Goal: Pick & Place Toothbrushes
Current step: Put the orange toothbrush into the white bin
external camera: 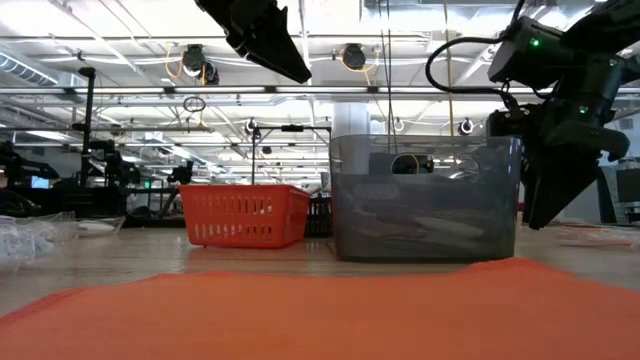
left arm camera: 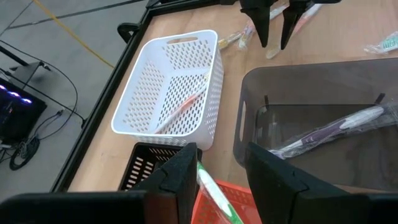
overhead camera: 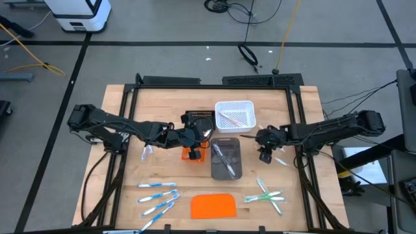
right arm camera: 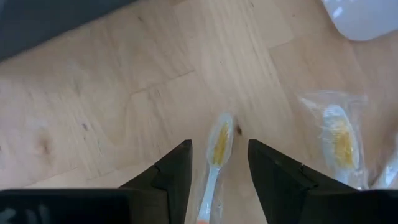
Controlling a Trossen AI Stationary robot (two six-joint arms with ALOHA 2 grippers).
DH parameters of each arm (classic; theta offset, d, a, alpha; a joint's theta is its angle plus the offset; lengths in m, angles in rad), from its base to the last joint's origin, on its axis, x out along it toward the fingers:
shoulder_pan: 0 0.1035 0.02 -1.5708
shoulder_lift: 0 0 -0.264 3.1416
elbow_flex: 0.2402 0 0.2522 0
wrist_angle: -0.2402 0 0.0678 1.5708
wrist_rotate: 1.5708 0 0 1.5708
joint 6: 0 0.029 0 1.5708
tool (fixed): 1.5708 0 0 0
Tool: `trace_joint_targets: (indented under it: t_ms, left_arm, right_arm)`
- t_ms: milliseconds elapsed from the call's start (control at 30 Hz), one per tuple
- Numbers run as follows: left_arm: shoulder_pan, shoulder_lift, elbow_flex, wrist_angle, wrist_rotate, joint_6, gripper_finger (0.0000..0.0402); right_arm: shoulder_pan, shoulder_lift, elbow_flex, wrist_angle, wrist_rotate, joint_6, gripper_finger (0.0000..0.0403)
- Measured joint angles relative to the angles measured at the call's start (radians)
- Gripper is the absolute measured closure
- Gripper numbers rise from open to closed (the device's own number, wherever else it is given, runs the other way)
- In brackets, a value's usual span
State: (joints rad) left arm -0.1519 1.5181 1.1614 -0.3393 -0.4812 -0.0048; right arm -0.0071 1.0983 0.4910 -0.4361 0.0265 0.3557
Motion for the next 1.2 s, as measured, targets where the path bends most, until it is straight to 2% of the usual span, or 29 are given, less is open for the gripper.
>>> trace_joint_targets:
  t_ms: [333,433,533,600,800,1200]
  left_arm:
    - [0.0,0.0,0.0,0.0,0.0,0.0,0.0265]
    - [0.0,0.0,0.0,0.0,0.0,0.0,0.0265]
    - [0.0,0.0,0.0,0.0,0.0,-0.004,0.0266]
    - [0.0,0.0,0.0,0.0,0.0,-0.004,0.0265]
    - [0.0,0.0,0.0,0.031,0.0,-0.006,0.0266]
    - [0.0,0.0,0.0,0.121,0.01,-0.004,0.0265]
  right_arm:
    - [0.0,0.125,0.002,0.041,0.003,0.019,0.0278]
    - [0.0,0.131,0.002,0.044,0.012,0.021,0.0314]
    - [0.0,0.119,0.001,0.05,0.015,0.023,0.0373]
    - [0.0,0.107,0.001,0.054,0.011,0.025,0.0388]
    - [0.001,0.054,0.009,0.061,-0.039,0.051,0.039]
    - [0.005,-0.148,0.107,0.069,-0.011,-0.017,0.039]
